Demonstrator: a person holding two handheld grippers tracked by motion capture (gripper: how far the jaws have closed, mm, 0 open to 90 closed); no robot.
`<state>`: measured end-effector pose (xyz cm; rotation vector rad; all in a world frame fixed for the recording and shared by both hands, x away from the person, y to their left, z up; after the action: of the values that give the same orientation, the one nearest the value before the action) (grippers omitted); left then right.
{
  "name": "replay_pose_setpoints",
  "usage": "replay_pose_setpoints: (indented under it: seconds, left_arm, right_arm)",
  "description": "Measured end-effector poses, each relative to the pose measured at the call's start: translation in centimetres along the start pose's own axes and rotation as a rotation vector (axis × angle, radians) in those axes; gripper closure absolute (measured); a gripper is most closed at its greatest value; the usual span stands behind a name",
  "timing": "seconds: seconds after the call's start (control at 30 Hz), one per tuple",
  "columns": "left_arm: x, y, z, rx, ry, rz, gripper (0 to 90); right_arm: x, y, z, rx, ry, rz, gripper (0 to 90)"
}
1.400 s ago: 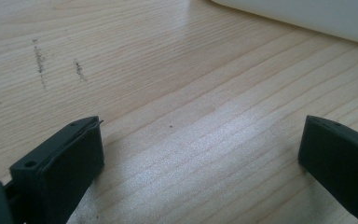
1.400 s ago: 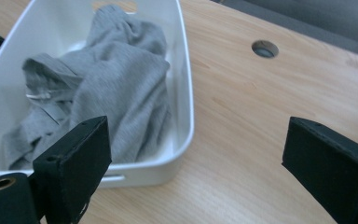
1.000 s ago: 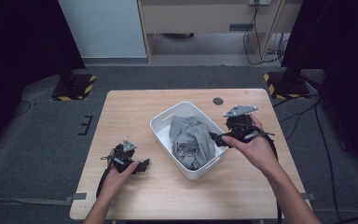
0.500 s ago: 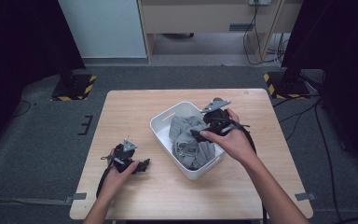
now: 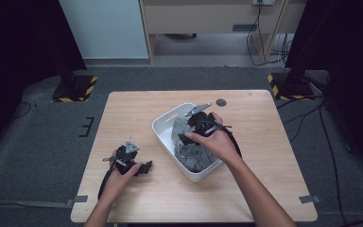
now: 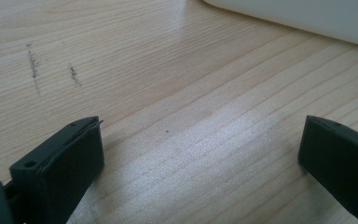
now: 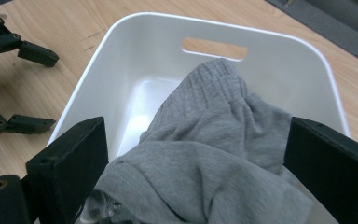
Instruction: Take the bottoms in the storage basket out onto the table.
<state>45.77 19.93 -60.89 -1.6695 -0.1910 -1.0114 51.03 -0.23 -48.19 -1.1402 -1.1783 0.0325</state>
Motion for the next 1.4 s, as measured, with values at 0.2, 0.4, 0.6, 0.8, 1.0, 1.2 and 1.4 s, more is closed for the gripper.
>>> replay_pose_setpoints:
  seconds: [0.2,0.4,0.6,0.8,1.0,1.2,1.4]
  left_arm:
    - [0.0,0.0,0.0,-0.001,0.001,0.000,0.0]
    - [0.0,0.0,0.0,-0.002,0.003,0.000,0.0]
    - [0.0,0.0,0.0,-0.002,0.003,0.000,0.0]
    - [0.0,0.0,0.0,-0.002,0.003,0.000,0.0]
    - [0.0,0.0,0.0,-0.001,0.003,0.000,0.0]
    - [0.0,0.0,0.0,-0.001,0.003,0.000,0.0]
    - [0.1,0.1,0.0,-0.002,0.003,0.000,0.0]
  right_arm:
    - [-0.7,2.0,0.5,0.003,-0.019,0.043,6.5]
    - [-1.9,3.9,0.3,0.003,-0.008,0.094,5.2]
    - [-2.6,5.1,0.1,-0.014,-0.016,0.112,6.3]
    - [-4.4,6.4,-0.1,-0.006,-0.009,0.158,4.4]
    - [-5.3,7.6,-0.4,-0.013,-0.012,0.191,1.0]
    - [-5.6,8.0,-0.4,-0.001,-0.007,0.199,0.5]
    - [-5.3,7.7,-0.2,0.020,-0.001,0.185,1.3]
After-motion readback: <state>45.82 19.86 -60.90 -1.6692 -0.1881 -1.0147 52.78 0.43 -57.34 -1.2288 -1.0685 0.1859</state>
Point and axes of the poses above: each handheld gripper's, and its own axes: y roughly forward along the jaws, x roughly out of its top, z roughly to its left, the point moved 10 cm from there along y, roughly forward along the jaws, and after that the axes turned 1 degree about -x, right-handed, at the moved point
